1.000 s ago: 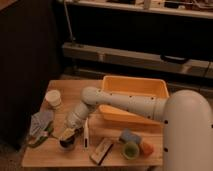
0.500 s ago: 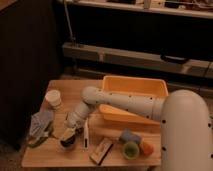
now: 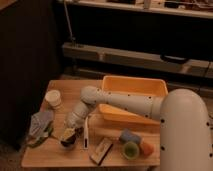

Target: Place fork in metal cup

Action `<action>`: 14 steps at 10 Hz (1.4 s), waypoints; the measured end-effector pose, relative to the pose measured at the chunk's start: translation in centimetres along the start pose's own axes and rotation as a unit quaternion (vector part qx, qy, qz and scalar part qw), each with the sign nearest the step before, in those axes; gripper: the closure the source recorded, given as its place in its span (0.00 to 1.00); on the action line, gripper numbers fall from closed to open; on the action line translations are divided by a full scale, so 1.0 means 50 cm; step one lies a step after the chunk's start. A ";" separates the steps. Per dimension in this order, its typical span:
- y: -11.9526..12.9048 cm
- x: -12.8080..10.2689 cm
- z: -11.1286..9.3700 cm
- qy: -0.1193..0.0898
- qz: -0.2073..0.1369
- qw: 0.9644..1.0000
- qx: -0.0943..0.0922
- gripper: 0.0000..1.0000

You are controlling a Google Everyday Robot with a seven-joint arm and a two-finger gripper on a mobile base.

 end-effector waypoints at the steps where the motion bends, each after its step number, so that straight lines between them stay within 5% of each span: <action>1: 0.001 -0.003 -0.001 -0.001 -0.001 1.000 0.000 0.24; 14: 0.021 -0.047 -0.063 -0.015 -0.007 1.000 0.020 0.20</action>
